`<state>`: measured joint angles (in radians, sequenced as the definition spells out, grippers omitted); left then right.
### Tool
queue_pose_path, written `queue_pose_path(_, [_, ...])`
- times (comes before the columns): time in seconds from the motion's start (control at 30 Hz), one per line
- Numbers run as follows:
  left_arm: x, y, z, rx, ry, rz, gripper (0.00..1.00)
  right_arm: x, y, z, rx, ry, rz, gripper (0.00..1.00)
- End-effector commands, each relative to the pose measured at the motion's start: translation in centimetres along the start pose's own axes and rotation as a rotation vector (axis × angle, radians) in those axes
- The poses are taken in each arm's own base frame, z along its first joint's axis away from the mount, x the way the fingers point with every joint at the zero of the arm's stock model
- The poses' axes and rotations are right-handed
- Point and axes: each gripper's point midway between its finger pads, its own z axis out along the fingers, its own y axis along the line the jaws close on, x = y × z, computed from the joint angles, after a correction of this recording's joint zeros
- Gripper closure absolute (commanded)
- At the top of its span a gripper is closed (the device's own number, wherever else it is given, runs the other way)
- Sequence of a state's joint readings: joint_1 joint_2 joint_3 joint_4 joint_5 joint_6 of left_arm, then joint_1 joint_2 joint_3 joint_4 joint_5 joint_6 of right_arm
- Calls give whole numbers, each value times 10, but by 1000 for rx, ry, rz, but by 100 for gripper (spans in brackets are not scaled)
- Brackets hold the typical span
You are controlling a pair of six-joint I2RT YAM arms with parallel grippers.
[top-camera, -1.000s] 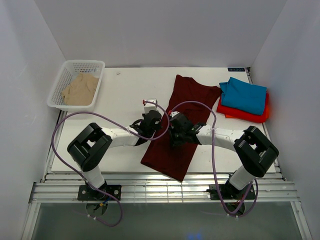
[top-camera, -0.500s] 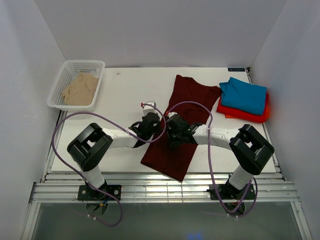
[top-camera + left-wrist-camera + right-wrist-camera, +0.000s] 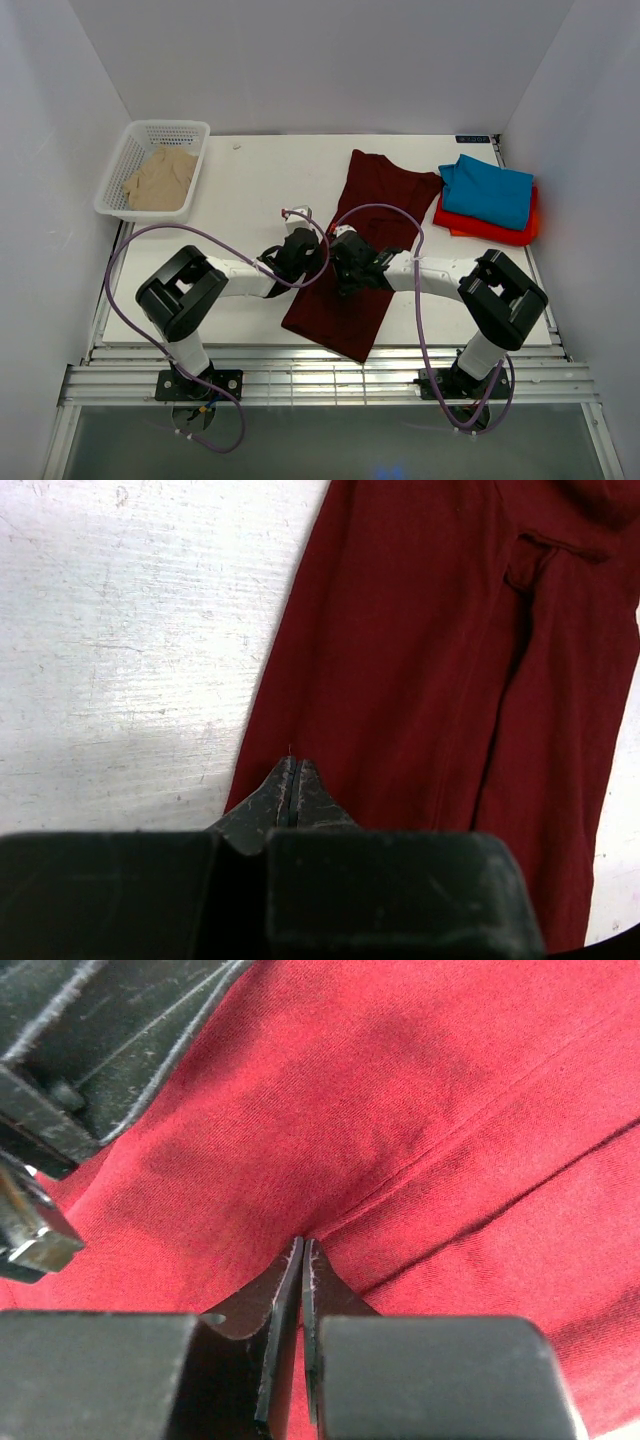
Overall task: Fold and stack the t-shirts
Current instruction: Fold the tshirt
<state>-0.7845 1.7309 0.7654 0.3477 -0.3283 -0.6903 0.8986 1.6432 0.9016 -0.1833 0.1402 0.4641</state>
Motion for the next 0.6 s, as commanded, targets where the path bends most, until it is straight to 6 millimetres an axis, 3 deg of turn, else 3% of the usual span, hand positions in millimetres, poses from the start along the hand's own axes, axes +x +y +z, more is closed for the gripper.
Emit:
queue_pose_path(0.0, [7, -2, 2, 18, 13, -7, 100, -12, 8, -6, -1, -31, 2, 92])
queue_pose_path(0.33, [22, 16, 7, -50, 39, -4, 100, -7, 2, -15, 20, -38, 14, 92])
queue_pose_path(0.57, [27, 23, 5, -70, 44, -21, 100, -9, -5, -35, 56, -60, 37, 92])
